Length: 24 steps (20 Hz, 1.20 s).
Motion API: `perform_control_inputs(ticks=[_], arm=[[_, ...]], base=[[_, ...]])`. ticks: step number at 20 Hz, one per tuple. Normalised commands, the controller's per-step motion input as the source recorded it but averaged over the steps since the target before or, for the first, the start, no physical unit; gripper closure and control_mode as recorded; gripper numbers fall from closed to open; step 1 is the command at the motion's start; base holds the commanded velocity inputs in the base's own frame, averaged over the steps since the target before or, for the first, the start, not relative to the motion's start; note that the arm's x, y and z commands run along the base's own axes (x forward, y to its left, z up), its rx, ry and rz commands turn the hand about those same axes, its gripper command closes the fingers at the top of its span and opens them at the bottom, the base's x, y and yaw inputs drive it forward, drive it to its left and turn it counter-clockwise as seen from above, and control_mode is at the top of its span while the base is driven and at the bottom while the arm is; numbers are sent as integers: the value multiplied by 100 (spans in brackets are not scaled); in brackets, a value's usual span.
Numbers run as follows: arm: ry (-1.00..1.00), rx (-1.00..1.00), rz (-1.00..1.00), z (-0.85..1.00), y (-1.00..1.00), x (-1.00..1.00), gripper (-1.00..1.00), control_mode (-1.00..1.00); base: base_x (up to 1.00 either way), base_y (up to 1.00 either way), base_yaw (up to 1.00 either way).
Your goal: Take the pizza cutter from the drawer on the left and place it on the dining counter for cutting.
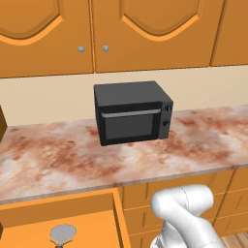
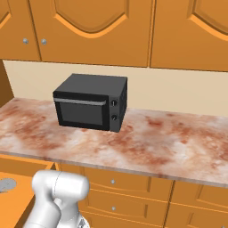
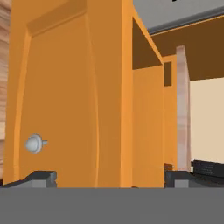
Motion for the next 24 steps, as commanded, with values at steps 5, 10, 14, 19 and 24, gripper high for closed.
perform_control_inputs(ticks=[5, 10, 14, 19, 24], arm=[[-7, 2, -16, 100, -26, 16, -100, -100], [-5, 9, -17, 100, -49, 34, -100, -100], [-1, 16, -11, 100, -41, 44, -100, -100], [0, 16, -7, 100, -44, 29, -100, -100], [0, 30, 0, 100, -62, 69, -100, -100]], base=[[0, 0, 0], [0, 0, 0], [0, 0, 0], [0, 0, 0], [0, 0, 0]])
